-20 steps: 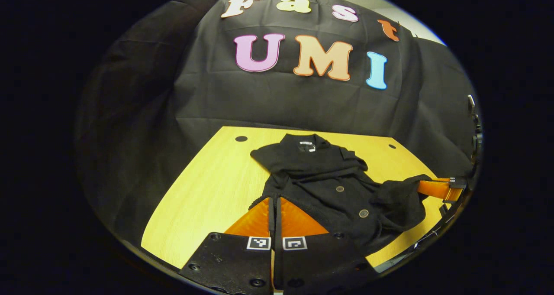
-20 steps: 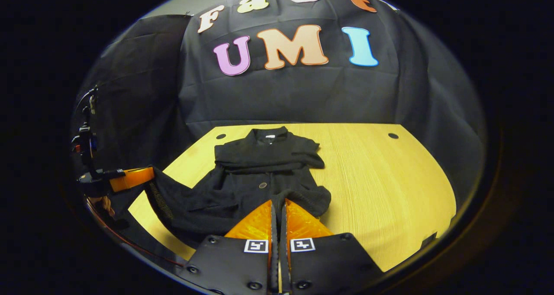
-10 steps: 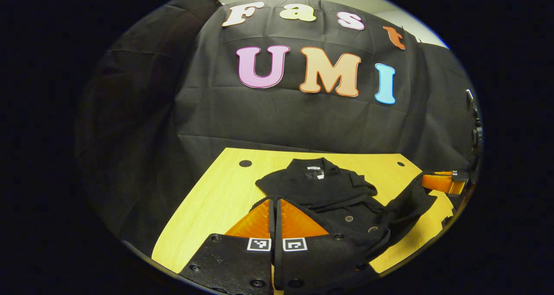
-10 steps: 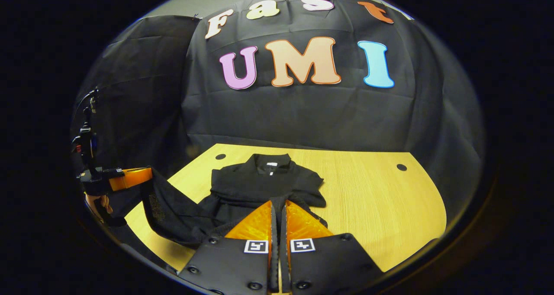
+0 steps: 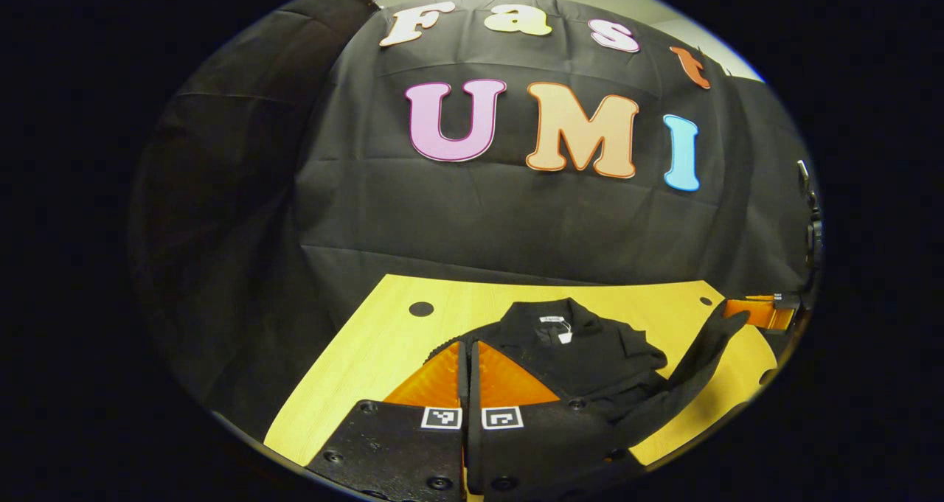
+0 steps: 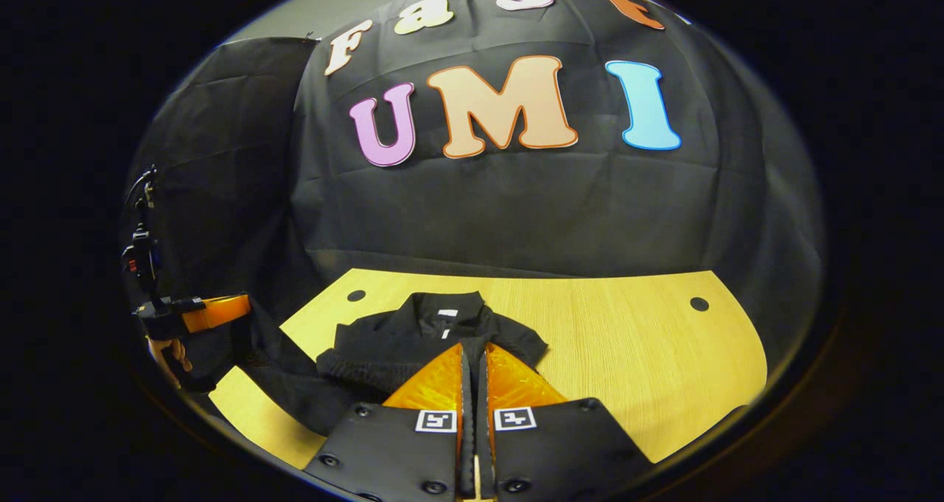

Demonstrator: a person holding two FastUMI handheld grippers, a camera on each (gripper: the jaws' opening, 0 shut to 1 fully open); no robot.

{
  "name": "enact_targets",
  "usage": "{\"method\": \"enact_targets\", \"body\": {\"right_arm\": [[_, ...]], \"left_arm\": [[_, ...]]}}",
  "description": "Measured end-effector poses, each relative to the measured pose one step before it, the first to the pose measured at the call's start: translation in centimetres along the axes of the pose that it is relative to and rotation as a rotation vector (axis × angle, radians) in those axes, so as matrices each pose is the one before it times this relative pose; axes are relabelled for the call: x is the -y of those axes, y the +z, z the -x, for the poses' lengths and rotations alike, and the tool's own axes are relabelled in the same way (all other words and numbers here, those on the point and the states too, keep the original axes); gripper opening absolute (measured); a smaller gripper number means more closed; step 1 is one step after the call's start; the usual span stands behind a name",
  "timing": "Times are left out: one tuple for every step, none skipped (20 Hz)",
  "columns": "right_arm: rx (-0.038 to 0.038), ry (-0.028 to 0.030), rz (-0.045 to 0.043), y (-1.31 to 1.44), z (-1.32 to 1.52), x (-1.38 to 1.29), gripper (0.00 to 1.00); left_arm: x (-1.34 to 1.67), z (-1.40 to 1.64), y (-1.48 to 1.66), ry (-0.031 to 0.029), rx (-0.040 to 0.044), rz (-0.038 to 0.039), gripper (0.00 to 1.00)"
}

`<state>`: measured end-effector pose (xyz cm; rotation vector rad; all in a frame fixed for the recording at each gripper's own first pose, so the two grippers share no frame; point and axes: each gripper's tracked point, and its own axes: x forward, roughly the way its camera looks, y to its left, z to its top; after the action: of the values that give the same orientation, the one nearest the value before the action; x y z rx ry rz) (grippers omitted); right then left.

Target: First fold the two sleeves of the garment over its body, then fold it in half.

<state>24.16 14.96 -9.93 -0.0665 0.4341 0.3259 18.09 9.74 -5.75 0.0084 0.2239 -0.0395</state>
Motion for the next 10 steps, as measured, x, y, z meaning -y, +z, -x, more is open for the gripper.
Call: {"method": "enact_targets", "body": {"right_arm": [[-0.00575, 0.0044, -0.00157, 0.305, -1.1, 0.402, 0.04], [-0.00455, 0.00321, 0.00044, 0.412, -1.114, 0.369, 0.04], [-0.00778, 0.00205, 0.00077, 0.352, -1.045, 0.436, 0.04], [-0.00572, 0.00154, -0.00073, 0.309, -1.181, 0.374, 0.04], [-0.00449, -0.0003, -0.00589, 0.27, -1.264, 0.314, 0.04], [-0.00604, 0.001, -0.0121, 0.226, -1.311, 0.209, 0.04], [-0.00723, 0.00373, -0.01041, 0.102, -1.224, 0.24, 0.07], [-0.00433, -0.00074, -0.00682, 0.229, -1.155, 0.294, 0.04], [-0.00746, -0.00191, -0.0056, 0.072, -1.191, 0.441, 0.04], [-0.0079, 0.00086, -0.00653, 0.021, -1.071, 0.361, 0.04]], "left_arm": [[-0.204, -1.037, 0.39, 0.01897, 0.00843, 0.01539, 0.0], [0.063, -0.965, 0.145, 0.00986, 0.00167, 0.01326, 0.0], [0.14, -0.949, 0.142, 0.00998, -0.00113, 0.00635, 0.0], [0.038, -0.912, -0.07, 0.00878, -0.00361, -0.00179, 0.0], [0.115, -1.052, 0.085, 0.00964, -0.00276, -0.00479, 0.0], [0.082, -1.005, -0.144, 0.00588, -0.00683, -0.00521, 0.0], [0.06, -1.009, -0.05, 0.0093, -0.0051, -0.00294, 0.0], [0.038, -0.954, -0.07, 0.00671, -0.00605, 0.00198, 0.0], [0.051, -1.045, -0.13, 0.00739, -0.00686, 0.00342, 0.0], [0.115, -1.034, -0.211, 0.00602, -0.0087, 0.00122, 0.0]]}}
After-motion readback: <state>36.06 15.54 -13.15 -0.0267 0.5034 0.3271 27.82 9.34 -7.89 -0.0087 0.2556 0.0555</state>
